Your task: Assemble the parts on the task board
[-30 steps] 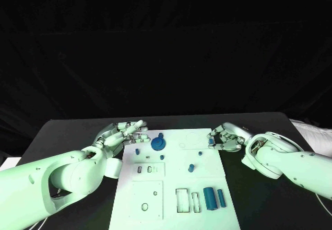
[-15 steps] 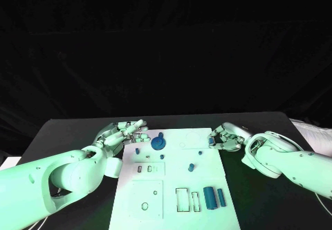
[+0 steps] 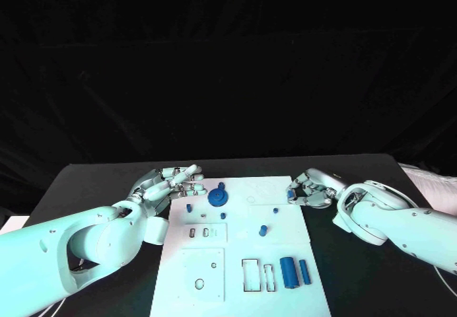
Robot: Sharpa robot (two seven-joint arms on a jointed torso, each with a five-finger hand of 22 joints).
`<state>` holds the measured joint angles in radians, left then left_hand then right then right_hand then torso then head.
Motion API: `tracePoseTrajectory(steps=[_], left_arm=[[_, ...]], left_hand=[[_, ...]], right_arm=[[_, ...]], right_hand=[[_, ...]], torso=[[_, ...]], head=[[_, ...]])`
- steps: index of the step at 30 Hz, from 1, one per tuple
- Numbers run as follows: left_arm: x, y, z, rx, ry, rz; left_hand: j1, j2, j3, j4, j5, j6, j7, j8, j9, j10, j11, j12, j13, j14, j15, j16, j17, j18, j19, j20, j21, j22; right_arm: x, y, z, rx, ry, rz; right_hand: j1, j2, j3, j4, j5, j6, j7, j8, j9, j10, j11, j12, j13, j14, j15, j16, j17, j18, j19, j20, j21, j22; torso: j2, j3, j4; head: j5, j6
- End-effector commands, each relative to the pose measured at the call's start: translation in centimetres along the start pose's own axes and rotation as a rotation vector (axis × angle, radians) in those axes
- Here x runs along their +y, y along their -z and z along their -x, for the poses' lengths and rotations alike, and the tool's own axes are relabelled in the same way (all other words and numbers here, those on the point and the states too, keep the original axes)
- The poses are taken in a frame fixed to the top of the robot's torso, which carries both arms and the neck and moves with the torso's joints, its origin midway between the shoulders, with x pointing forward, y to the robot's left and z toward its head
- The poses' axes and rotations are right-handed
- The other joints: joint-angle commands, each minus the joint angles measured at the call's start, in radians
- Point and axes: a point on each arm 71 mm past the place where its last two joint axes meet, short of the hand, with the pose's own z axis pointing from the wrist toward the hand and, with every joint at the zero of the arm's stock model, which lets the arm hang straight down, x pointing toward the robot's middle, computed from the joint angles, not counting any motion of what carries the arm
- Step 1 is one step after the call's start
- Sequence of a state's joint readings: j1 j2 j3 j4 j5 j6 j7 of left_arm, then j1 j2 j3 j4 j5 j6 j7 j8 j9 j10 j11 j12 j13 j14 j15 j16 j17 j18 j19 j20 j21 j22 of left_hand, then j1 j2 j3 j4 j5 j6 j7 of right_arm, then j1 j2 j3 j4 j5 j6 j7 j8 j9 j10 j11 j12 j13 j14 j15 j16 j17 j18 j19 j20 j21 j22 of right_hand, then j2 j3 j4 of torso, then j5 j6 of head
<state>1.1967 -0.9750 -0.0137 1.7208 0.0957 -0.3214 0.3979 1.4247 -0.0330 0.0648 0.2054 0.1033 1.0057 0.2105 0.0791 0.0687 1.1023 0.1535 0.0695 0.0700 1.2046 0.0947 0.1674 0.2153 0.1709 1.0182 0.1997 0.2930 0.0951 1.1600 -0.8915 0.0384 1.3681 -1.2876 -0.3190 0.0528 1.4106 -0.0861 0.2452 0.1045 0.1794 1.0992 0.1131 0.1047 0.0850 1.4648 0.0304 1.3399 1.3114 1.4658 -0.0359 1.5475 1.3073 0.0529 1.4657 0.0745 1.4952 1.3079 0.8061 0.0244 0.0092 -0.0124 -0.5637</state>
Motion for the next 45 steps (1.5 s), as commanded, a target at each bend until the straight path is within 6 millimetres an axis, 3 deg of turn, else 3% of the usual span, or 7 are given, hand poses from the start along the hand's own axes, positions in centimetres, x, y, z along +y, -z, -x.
tracePoseTrajectory(steps=[1, 6, 16, 23, 26, 35, 45], left_arm=[[0.0, 0.0, -0.2, 0.02, 0.01, -0.004], [0.0, 0.0, -0.2, 0.02, 0.01, -0.003], [0.0, -0.1, -0.1, 0.018, 0.009, -0.003], [0.0, -0.1, 0.0, 0.016, 0.008, -0.006], [0.0, -0.1, 0.2, 0.015, 0.009, -0.006], [0.1, -0.3, 0.6, 0.005, 0.008, -0.006], [0.3, -1.0, 1.0, -0.007, 0.003, -0.008]], left_hand=[[0.0, 0.009, -0.001, -0.006, -0.004, -0.005, 0.003, -0.004, 0.0, -0.006, 0.001, -0.006, -0.001, -0.003, 0.002, -0.005, 0.001, 0.012, -0.004, 0.006, -0.006, -0.001], [0.002, 0.011, 0.001, -0.007, -0.004, -0.005, 0.003, -0.004, 0.0, -0.006, 0.001, -0.006, -0.001, -0.003, 0.002, -0.006, 0.003, 0.012, -0.004, 0.006, -0.007, -0.002], [0.002, 0.011, 0.001, -0.007, -0.004, -0.005, 0.003, -0.004, 0.0, -0.006, 0.001, -0.006, -0.001, -0.003, 0.002, -0.006, 0.003, 0.012, -0.004, 0.006, -0.007, -0.002], [0.002, 0.011, 0.001, -0.007, -0.004, -0.006, 0.003, -0.005, 0.0, -0.007, 0.001, -0.006, -0.001, -0.003, 0.002, -0.006, 0.003, 0.012, -0.004, 0.006, -0.007, -0.002], [0.002, 0.011, 0.001, -0.007, -0.004, -0.006, 0.003, -0.005, 0.0, -0.007, 0.001, -0.006, -0.001, -0.003, 0.002, -0.006, 0.003, 0.012, -0.004, 0.006, -0.007, -0.002], [0.002, 0.011, 0.001, -0.007, -0.004, -0.006, 0.003, -0.005, 0.0, -0.007, 0.001, -0.006, -0.001, -0.003, 0.002, -0.006, 0.003, 0.012, -0.004, 0.006, -0.007, -0.002], [0.003, 0.013, 0.002, -0.008, -0.004, -0.005, 0.002, -0.005, 0.0, -0.007, 0.001, -0.006, -0.001, -0.002, 0.002, -0.007, 0.004, 0.012, -0.004, 0.006, -0.007, -0.002]], right_arm=[[0.3, 0.0, -0.1, 0.004, 0.008, 0.018], [0.6, 0.0, -0.1, -0.012, 0.003, 0.037], [2.1, 0.1, 0.2, -0.063, -0.013, 0.047], [6.0, 0.0, -0.2, -0.088, -0.005, 0.112], [8.3, -0.1, -0.8, -0.08, 0.003, 0.158], [13.7, -1.0, -4.9, 0.015, 0.035, 0.235], [15.9, -1.6, -9.1, 0.079, 0.066, 0.231]], right_hand=[[0.009, 0.027, 0.019, -0.011, -0.023, 0.037, -0.013, 0.02, 0.012, 0.027, -0.014, 0.01, 0.125, 0.099, -0.013, 0.008, 0.239, -0.019, 0.034, -0.012, 0.005, 0.109], [0.017, 0.048, 0.04, -0.036, -0.045, 0.095, -0.043, 0.05, 0.032, 0.041, -0.037, 0.038, 0.143, 0.101, -0.033, 0.013, 0.247, -0.021, 0.039, -0.03, 0.01, 0.12], [-0.001, 0.052, 0.042, -0.039, -0.045, 0.097, -0.048, 0.052, 0.038, 0.042, -0.043, 0.036, 0.142, 0.101, -0.039, 0.012, 0.245, -0.021, 0.039, -0.039, 0.01, 0.119], [-0.036, 0.051, 0.04, -0.03, -0.003, 0.089, -0.047, 0.047, 0.042, 0.036, -0.043, 0.019, 0.134, 0.101, -0.04, 0.011, 0.244, -0.021, 0.038, -0.042, 0.008, 0.115], [-0.036, 0.049, 0.041, -0.033, 0.001, 0.087, -0.047, 0.046, 0.043, 0.035, -0.043, 0.014, 0.132, 0.101, -0.041, 0.011, 0.245, -0.021, 0.037, -0.042, 0.008, 0.115], [-0.037, 0.049, 0.043, -0.036, 0.001, 0.083, -0.045, 0.044, 0.043, 0.034, -0.042, 0.012, 0.131, 0.1, -0.041, 0.01, 0.242, -0.02, 0.036, -0.042, 0.006, 0.111], [-0.042, 0.051, 0.044, -0.036, -0.006, 0.079, -0.043, 0.04, 0.044, 0.032, -0.04, 0.007, 0.129, 0.099, -0.039, 0.007, 0.238, -0.019, 0.033, -0.042, 0.003, 0.106]], torso=[[0.0, 0.0004, 0.0001], [0.0, 0.0002, 0.0005], [-0.002, -0.0012, 0.0033], [-0.004, -0.0056, 0.006], [-0.006, -0.004, 0.0085], [-0.014, -0.0144, 0.0187], [-0.023, -0.0232, 0.0301]], head=[[-0.001, -0.001], [0.0, -0.001], [0.007, -0.002], [0.006, -0.004], [0.01, -0.007], [0.026, -0.024], [0.035, -0.041]])
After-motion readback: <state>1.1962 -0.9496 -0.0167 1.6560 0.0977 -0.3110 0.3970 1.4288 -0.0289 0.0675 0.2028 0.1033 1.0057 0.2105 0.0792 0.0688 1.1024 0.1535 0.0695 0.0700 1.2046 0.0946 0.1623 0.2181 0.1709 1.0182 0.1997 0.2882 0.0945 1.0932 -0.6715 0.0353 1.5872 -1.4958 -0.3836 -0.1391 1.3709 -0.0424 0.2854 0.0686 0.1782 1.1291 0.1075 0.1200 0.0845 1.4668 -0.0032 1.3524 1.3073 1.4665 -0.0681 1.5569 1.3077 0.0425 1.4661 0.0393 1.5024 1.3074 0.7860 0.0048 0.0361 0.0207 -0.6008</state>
